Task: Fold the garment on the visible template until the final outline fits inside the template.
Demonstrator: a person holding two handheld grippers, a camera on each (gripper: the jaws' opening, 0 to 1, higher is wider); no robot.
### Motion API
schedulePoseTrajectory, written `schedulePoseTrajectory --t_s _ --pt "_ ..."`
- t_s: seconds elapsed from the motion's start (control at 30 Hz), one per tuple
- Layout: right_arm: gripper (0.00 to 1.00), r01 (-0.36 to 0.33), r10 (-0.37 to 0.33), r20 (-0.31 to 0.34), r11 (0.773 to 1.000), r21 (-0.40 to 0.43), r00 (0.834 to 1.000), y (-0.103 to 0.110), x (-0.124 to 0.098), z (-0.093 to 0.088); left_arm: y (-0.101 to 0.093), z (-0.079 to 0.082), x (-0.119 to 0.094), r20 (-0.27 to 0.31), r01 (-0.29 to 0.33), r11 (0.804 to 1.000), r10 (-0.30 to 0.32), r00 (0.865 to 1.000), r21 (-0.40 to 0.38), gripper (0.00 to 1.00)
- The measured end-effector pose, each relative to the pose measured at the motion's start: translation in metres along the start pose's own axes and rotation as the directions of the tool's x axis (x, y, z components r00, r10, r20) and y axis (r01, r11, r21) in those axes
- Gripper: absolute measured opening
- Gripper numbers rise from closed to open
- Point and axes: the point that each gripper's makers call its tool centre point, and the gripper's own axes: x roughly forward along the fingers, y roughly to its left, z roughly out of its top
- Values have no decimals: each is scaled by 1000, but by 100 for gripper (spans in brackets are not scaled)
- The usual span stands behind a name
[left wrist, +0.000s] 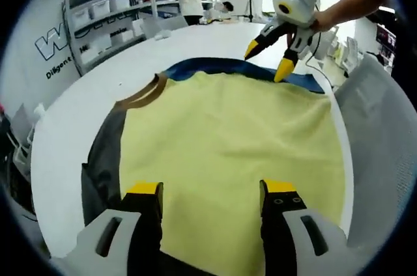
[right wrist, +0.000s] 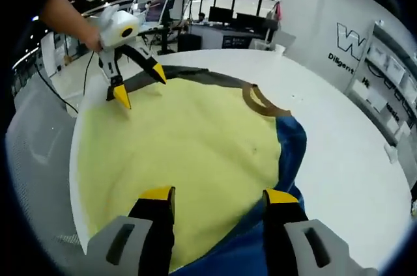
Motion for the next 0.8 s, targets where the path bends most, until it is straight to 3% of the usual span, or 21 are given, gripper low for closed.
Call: schedulePoseTrajectory --t_s 0.1,0.4,0.57,0.8 --pt "54 12 -12 5 999 -39 1000 -7 10 5 9 3 8 -4 -5 1000 5 1000 -22 63" --pt "65 29 -29 11 998 52 1000 -31 40 16 35 16 31 14 -40 998 41 999 -48 71" --pt "72 43 -43 -5 988 150 999 -40 57 14 46 21 44 6 -47 995 47 999 -91 76" --pt "73 40 -38 -17 984 174 999 -46 73 18 55 20 61 -16 -38 990 36 999 -134 80"
